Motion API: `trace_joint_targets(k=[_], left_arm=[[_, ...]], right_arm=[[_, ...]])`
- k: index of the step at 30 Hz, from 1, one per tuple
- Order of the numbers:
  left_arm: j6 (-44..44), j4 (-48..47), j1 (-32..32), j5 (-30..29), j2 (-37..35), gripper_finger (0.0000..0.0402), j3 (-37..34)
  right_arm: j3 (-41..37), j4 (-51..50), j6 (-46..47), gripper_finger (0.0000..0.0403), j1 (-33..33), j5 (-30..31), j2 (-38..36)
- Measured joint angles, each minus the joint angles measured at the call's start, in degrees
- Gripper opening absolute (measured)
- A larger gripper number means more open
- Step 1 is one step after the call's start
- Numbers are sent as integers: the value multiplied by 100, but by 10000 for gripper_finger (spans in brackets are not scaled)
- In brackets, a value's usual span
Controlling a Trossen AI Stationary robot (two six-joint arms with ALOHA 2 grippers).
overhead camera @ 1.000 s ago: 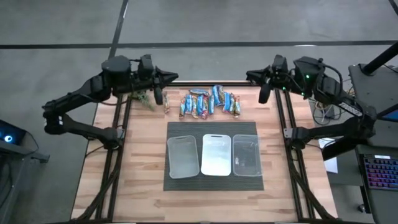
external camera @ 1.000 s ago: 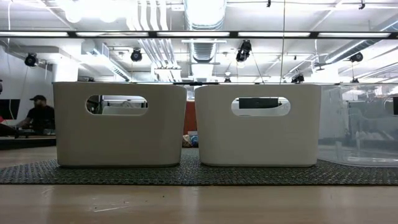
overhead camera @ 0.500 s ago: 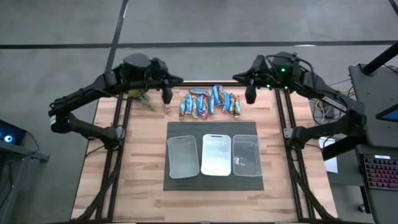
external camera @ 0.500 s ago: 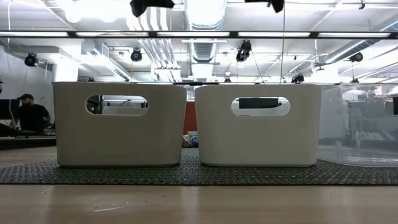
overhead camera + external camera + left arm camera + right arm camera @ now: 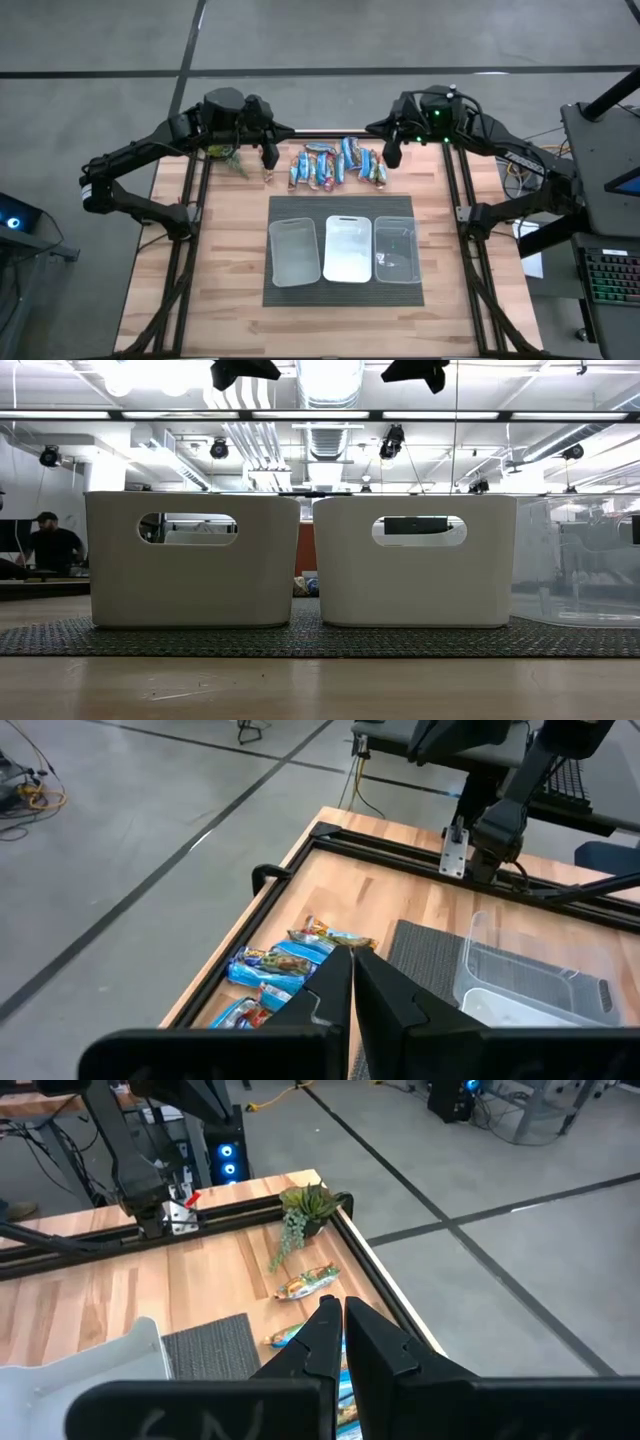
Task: Pick and place Granola Bars by type
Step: Put the red granola bar into the gray bin
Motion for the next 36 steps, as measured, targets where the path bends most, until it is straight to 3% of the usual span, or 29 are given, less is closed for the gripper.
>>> trace_joint_targets(k=[6,18,27,33,36], left_arm=[[431,0,0,-187,-2,0,0],[276,-44,138,-200,13,0,-7],[132,-131,469,81,59,0,-9],[591,-156,770,783,232,0,-9],[721,-160,918,866,384,0,-9]], right_arm=[[-4,-16,18,8,0,0,0],[-4,-295,204,8,-2,-4,7],[-7,-302,282,8,-7,-7,9],[-37,-319,280,8,-4,-5,9],[-58,-321,280,9,-4,-1,11]])
